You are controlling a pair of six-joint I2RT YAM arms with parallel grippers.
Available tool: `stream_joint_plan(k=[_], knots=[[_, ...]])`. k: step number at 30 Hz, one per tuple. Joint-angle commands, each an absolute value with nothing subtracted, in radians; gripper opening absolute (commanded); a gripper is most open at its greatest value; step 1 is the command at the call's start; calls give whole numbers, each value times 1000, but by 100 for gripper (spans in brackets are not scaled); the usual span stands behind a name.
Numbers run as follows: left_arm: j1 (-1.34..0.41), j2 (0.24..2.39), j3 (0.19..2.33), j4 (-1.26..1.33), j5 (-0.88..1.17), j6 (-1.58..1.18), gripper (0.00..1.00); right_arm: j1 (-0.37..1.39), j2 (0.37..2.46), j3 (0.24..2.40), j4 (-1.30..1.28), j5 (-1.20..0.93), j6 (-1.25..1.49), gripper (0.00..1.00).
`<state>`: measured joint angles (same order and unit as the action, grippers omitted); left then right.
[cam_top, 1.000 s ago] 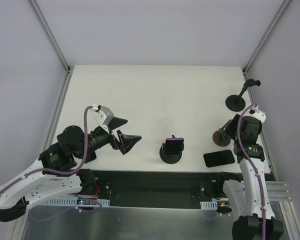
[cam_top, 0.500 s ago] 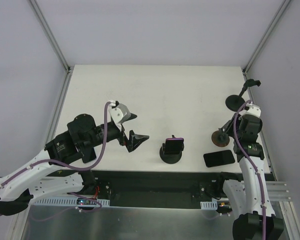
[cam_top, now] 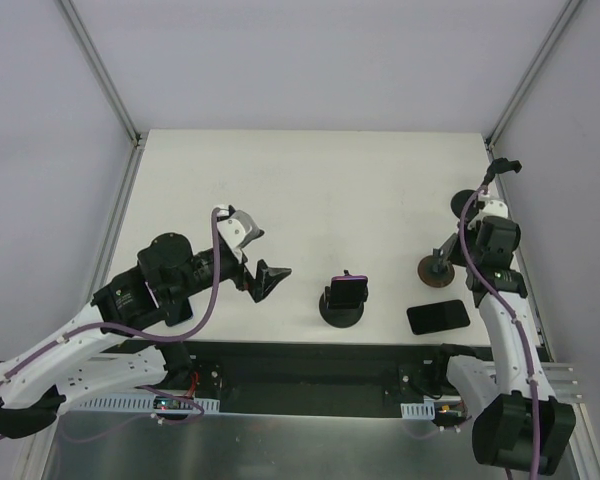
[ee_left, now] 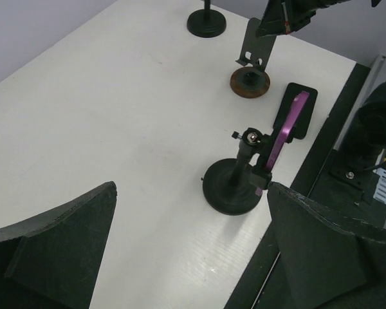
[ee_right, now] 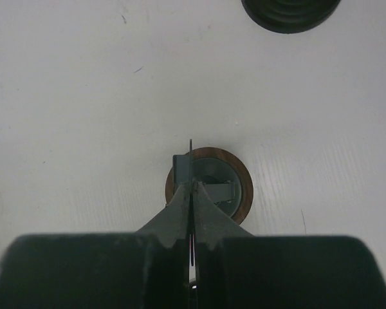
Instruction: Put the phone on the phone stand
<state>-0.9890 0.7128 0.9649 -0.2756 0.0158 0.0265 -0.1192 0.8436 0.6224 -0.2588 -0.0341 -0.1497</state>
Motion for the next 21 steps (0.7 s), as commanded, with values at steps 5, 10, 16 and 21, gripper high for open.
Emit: stream_joint_plan(k=[5,10,16,21], knots=[[-948,696,934,-227,-107,20,99,81,949,905,-178,-75,-322,0],[-908,680,913,-212,-215,2,99,306,1032,1067,-181,-162,-506,0],[-851,582,859,-158,-405,-34,99,575,1146,1268,-239,-322,-577,0],[-847,439,775,-75,-552,-9,99,812,1204,1298,-256,-340,-617,0]])
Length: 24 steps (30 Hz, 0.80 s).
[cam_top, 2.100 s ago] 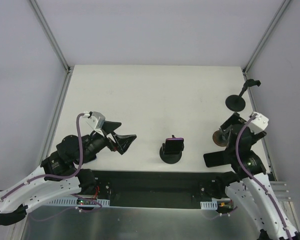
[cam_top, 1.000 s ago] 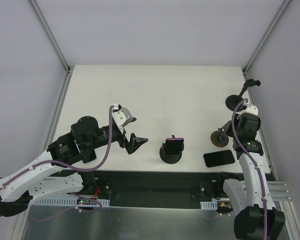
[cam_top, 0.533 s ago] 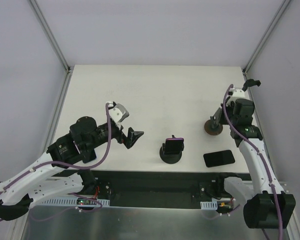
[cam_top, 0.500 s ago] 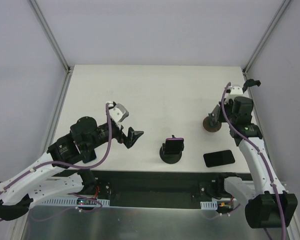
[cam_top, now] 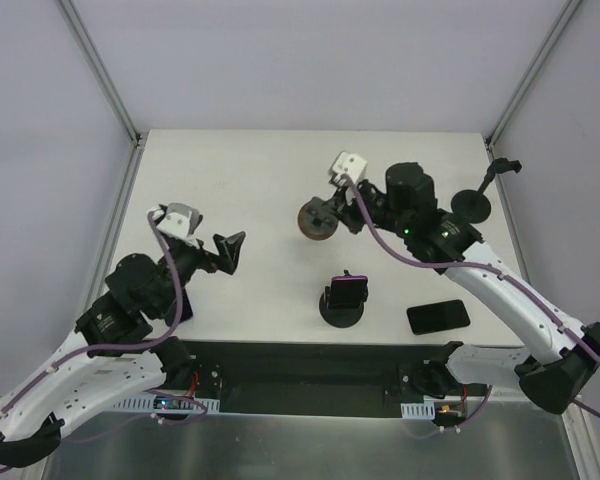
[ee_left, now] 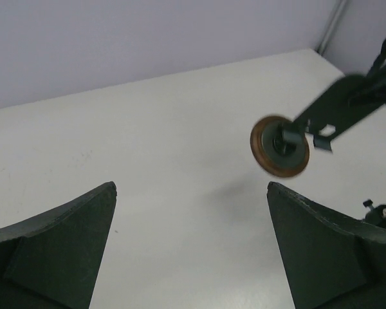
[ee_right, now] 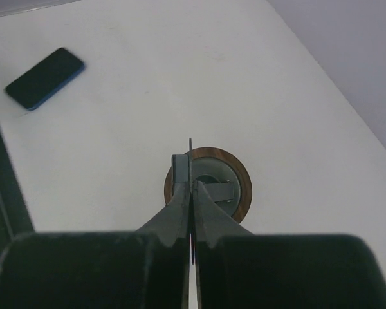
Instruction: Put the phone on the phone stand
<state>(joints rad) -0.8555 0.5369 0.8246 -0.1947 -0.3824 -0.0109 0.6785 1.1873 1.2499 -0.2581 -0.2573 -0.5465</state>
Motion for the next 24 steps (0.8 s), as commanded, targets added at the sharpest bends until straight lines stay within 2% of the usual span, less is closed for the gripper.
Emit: stream_joint_plan(k=[1,7,12,24], knots=[[-845,390,761,-43,-580,-9,99,840,1212,1296,-250,-339,-621,0],[-841,282,696,37,-644,46,99,1017,1308,1321,-262,-339,-615,0],[-841,291,701,37,-640,52,99,1109,1379,1319,-285,-319,-606,0],[-839,334,706,32,-617,49,99,1183,1425,1195,-236,-186,-569,1]])
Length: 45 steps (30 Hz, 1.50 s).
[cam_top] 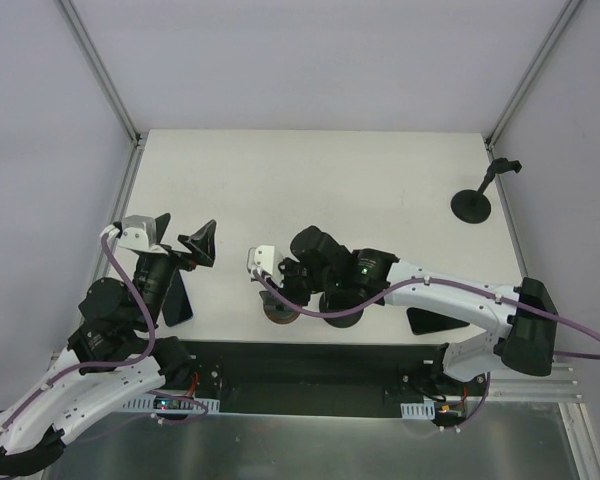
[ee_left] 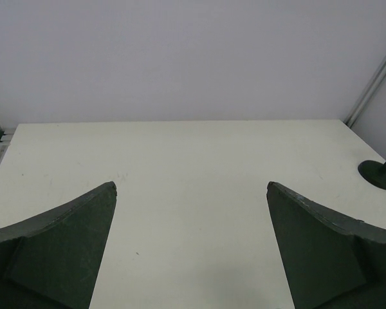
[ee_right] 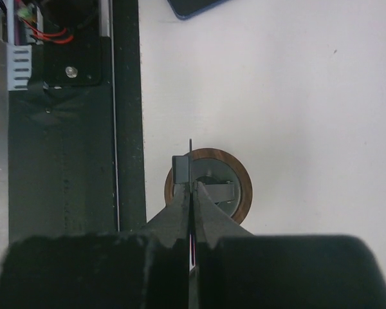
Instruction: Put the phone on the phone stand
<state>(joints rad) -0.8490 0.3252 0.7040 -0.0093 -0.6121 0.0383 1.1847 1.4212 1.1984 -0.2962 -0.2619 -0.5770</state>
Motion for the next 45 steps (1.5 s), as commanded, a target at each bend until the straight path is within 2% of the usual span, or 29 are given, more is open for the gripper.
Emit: stream_joint_plan(k=[1,21,30,42,45], knots=[[-839,336,706,32,-617,48,99,1183,1430,1192,-235,-184,-569,0],[-833,354,704,28,-614,40,99,1173,1497,1154,-186,-161,-569,1],[-833,356,704,26,-609,40,98,1170,1503,1152,-196,-146,-566,8],[-833,399,704,23,-609,57,96,1164,1506,1245,-290,-134,-584,36],[-833,436,713,20,-604,71,96,1164,1506,1292,-310,-95,-589,52]])
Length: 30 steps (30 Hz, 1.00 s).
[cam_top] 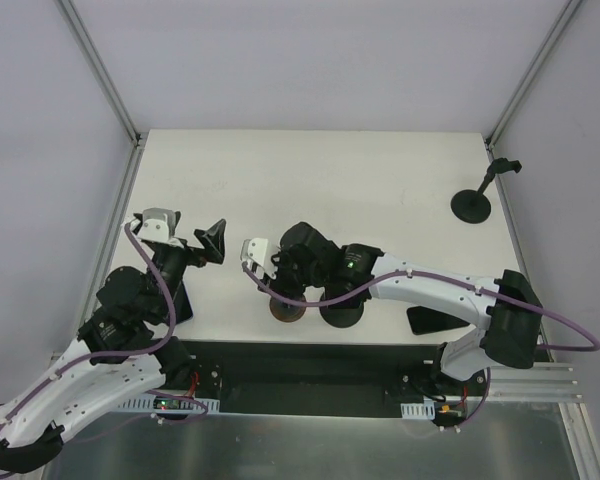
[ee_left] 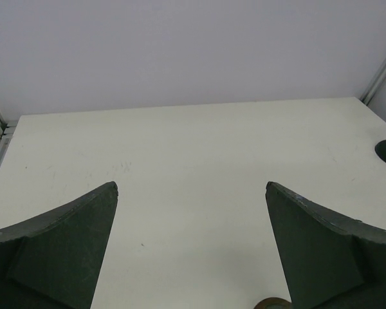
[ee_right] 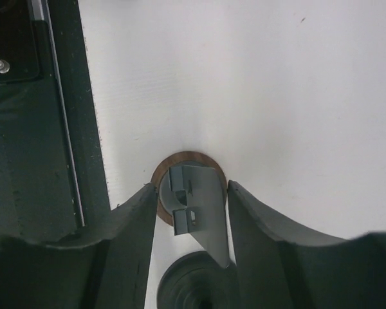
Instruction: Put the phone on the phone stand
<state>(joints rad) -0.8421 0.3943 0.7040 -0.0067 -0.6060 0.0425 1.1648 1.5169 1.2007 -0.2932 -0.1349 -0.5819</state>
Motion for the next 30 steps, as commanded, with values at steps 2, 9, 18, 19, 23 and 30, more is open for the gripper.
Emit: stream_joint_plan(k=[2,9,18,19,23,30], knots=[[-833,460,715,15,-638,74,96,1164,1487,1308,-307,-75,-592,57],[-789,599,759,-197,-732,-136,99,1117,1376,1405,-203,49,-533,79],[-373,886,897,-661,-231,-413,99,796,1231,1324,-5,-127,-341,84],[-336,917,908,-737,-197,-413,99,773,1207,1219,49,-167,-301,84],[-96,983,864,-759,-69,-377,99,687,1134,1048,146,-282,-295,85],[92,1191,844,-712,-61,-289,99,630,1040,939,164,-391,-316,85]])
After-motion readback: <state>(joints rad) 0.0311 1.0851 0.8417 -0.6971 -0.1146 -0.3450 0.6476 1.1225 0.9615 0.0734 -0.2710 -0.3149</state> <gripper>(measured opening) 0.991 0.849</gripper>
